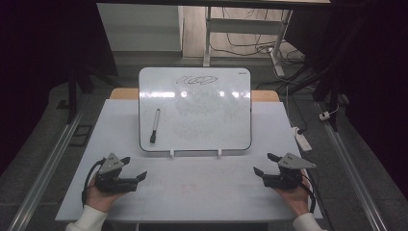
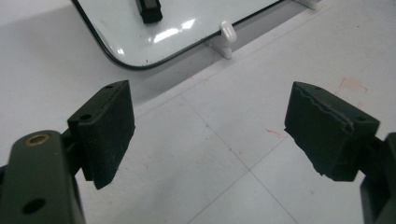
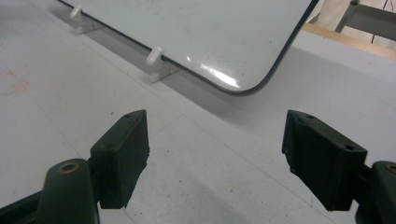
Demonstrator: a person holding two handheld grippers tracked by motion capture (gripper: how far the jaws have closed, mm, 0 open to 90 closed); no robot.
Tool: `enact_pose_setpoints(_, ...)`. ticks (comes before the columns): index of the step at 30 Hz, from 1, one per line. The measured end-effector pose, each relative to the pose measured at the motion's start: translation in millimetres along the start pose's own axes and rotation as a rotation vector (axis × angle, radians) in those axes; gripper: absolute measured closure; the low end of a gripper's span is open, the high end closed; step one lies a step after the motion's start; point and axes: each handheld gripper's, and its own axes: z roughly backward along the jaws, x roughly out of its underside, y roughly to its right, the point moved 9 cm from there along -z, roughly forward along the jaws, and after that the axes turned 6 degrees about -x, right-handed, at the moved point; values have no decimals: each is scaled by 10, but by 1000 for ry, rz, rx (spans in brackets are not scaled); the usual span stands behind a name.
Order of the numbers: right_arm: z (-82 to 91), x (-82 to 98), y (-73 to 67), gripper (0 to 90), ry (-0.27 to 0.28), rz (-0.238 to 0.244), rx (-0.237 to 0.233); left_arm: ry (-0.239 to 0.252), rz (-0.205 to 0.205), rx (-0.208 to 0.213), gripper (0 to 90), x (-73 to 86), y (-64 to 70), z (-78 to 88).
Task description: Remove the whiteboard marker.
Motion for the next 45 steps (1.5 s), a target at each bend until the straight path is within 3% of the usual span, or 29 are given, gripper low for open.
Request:
enact_pose_setpoints(7, -25, 0, -17, 230, -10, 14, 3, -3, -7, -24, 179, -99, -14, 1)
enact_pose_setpoints(8, -25, -4, -18, 231, -8, 10, 4, 11, -18, -39, 185, -224, -40, 17)
enact_pose_setpoints(9, -25, -4, -18, 231, -8, 10, 4, 11, -18, -39, 187, -224, -40, 17)
enact_pose_setpoints(11, -40, -18, -20, 231, -8, 5, -1, 26, -27, -42, 187, -380, -57, 25)
enact_pose_setpoints(13, -45, -26, -27, 231, -7, 9, -2, 46, -16, -35, 189, -588, -86, 1)
enact_pose_setpoints(14, -44, -28, -28, 232, -8, 10, -1, 46, -16, -35, 189, -588, -86, 1)
enact_pose_setpoints(23, -38, -15, -10, 234, -11, 7, 1, 48, -31, -48, 214, -1189, -159, -235)
enact_pose_setpoints(26, -29, -25, -2, 235, -4, 7, 3, 27, -63, -91, 239, -1340, -183, -373)
enact_pose_setpoints(32, -42, -9, -13, 235, -14, 8, 0, -15, -78, -164, 304, -1399, -299, -641)
enact_pose_setpoints(36, -63, 10, -24, 235, -24, 11, -3, -43, -45, -213, 382, -1375, -445, -859)
enact_pose_setpoints(45, -98, 45, -39, 237, -47, 18, 0, -45, -53, -253, 531, -1356, -504, -1000)
